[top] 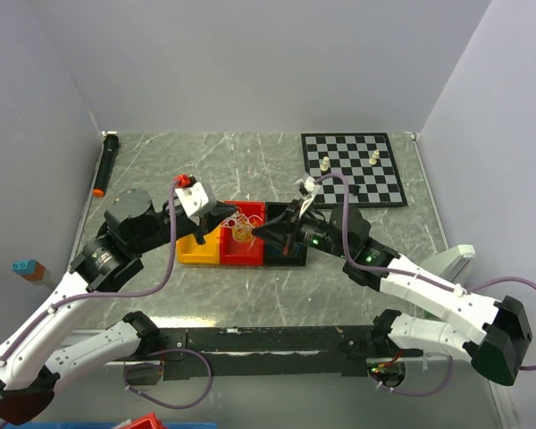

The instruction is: Untangle the cables

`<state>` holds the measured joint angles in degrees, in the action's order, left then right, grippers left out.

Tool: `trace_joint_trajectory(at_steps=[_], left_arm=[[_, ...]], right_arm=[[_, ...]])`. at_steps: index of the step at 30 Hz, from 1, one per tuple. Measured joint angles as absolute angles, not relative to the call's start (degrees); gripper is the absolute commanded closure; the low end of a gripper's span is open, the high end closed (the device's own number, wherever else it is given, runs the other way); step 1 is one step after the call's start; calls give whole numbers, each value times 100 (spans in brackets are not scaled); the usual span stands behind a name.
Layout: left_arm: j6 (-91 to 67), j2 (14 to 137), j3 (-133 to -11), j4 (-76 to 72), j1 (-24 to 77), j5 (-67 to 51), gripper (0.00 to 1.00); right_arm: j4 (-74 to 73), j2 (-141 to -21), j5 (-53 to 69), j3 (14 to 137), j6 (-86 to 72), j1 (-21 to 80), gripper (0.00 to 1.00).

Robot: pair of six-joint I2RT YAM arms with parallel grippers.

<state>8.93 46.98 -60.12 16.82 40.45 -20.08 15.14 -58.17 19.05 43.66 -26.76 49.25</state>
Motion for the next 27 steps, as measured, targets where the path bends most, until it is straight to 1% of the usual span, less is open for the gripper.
trace_joint_trajectory(at_steps=[10, 17, 22, 27], left_arm=[[1201, 4598, -6178, 1761, 4045, -1938, 99], [1409, 4639, -6729, 1833, 4040, -1734, 99], [1546, 4727, -7325, 1520, 4021, -1208, 99], [1691, 4823, -7673, 945, 4012, -464, 99]], right_arm=[[1251, -5177, 1387, 3406, -2768, 4936, 100], [884, -4884, 943, 2598, -2912, 4976, 100], [526, -4812, 607, 2038, -3157, 5059, 100], [274, -4838, 316, 1745, -3441, 5419, 100]])
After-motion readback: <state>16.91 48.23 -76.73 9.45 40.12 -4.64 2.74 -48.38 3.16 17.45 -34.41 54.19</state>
